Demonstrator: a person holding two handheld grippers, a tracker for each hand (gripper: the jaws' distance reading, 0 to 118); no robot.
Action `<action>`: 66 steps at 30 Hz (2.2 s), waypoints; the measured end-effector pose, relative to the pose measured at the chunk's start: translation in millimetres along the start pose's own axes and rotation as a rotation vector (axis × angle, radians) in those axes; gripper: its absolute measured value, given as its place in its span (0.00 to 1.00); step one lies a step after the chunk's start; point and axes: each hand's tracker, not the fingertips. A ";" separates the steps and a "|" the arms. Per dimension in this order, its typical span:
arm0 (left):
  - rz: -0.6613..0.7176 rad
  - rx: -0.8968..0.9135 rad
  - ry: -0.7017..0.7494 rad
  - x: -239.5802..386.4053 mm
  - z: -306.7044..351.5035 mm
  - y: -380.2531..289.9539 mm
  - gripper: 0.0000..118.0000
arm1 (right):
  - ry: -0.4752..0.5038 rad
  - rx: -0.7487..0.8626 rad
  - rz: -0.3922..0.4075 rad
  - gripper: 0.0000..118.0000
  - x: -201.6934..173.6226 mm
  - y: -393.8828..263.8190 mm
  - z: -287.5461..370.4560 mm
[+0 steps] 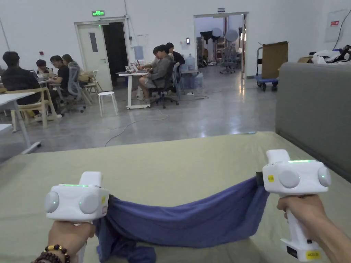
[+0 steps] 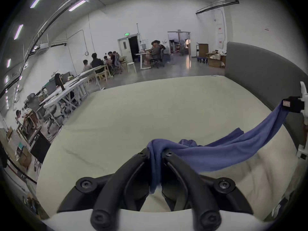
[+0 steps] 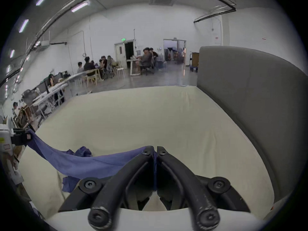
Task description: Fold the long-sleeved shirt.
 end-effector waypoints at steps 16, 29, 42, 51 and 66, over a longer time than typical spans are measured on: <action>-0.030 -0.342 -0.193 9.3 114.8 -289.4 0.07 | -0.021 -0.405 -0.072 0.00 15.1 -298.2 143.3; 0.032 -0.173 -0.214 11.9 177.9 -255.7 0.99 | -0.027 -0.253 0.046 1.00 3.6 -273.6 179.8; -0.020 -0.126 -0.202 43.1 97.7 -158.0 0.00 | 0.071 -0.325 0.041 0.00 -19.8 -260.1 146.2; -0.117 -0.145 -0.246 124.2 -91.2 -34.1 0.99 | 0.098 -0.380 0.024 0.00 -26.6 -258.5 112.1; 0.003 -0.437 -0.227 134.8 -275.5 -56.8 0.22 | 0.119 -0.476 -0.030 0.00 -16.1 -282.8 101.3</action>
